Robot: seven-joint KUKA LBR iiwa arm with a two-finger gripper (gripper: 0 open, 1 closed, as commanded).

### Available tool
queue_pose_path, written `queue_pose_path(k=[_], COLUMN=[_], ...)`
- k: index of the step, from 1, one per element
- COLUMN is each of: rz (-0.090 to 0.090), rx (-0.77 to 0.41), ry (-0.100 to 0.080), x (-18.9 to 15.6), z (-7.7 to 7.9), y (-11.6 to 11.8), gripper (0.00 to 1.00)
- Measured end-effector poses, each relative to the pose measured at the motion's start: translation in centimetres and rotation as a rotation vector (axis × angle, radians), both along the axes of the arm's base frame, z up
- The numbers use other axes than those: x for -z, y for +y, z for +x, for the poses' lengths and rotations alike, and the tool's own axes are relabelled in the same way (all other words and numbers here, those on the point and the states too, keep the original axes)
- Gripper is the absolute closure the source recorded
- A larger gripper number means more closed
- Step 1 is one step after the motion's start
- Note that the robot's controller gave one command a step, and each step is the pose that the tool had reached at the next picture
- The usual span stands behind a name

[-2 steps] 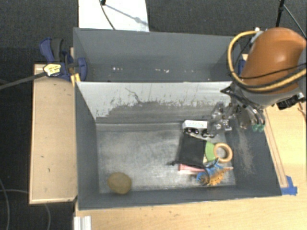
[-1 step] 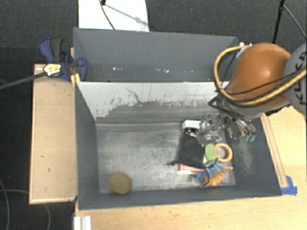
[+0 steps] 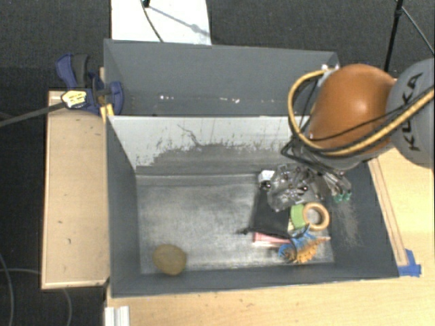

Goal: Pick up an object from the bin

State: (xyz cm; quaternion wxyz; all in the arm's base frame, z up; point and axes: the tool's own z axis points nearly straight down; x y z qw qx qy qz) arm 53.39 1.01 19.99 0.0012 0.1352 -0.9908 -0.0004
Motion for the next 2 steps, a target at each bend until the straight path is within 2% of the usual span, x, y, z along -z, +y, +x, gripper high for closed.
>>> queue_pose_path(k=[1, 2], rz=[0.000, 0.000], rx=[0.013, 0.013], ry=[-0.004, -0.005], x=[3.83, 3.79], z=[-1.19, -1.15], y=[-1.65, -1.62], gripper=[0.00, 0.00])
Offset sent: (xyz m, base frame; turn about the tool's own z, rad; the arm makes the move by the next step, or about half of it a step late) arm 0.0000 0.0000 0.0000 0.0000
